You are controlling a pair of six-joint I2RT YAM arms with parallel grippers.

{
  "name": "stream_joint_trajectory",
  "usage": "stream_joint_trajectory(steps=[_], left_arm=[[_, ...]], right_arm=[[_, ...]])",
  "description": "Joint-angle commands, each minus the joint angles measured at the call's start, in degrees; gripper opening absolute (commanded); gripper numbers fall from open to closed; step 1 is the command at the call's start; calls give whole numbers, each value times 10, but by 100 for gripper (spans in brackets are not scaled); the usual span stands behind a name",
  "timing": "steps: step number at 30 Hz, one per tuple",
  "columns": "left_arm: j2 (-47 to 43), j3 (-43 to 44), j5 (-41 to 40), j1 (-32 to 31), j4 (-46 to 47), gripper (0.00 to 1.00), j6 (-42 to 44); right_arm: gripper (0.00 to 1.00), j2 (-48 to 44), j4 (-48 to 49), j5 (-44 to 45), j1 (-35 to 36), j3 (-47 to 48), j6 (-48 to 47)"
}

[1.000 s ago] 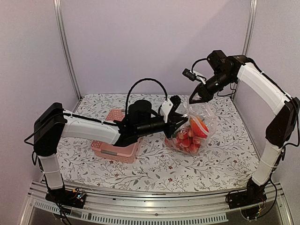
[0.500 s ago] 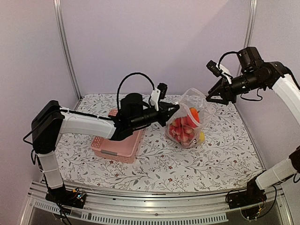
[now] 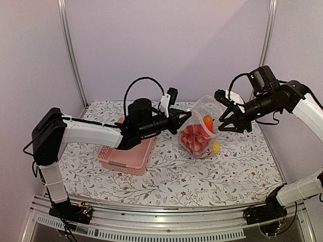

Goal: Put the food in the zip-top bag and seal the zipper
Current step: Pass from the left arm to the right

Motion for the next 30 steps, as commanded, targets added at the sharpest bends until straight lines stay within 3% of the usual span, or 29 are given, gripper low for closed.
stream_joint_trajectory(steps=[1,13,15,19,24,30], left_arm=[[-22,1,16,11,-9,0,-4],[-33,-4,29,15,-15,0,-5],[-36,-7,30,16,-16,0,-2],[-48,-18,36,20,-21,0,7],[-78,4,77,30,-97,0,32],[-84,48,101,31,-174,0,50]], right_arm=[[39,22,15,53,41,-7,-21],[37,74,38,145,79,-26,-21],[29,80,51,163,80,-25,-12],[0,80,60,205,79,-12,-1],[0,59,33,217,79,64,-37],[2,69,18,268,69,52,-82]])
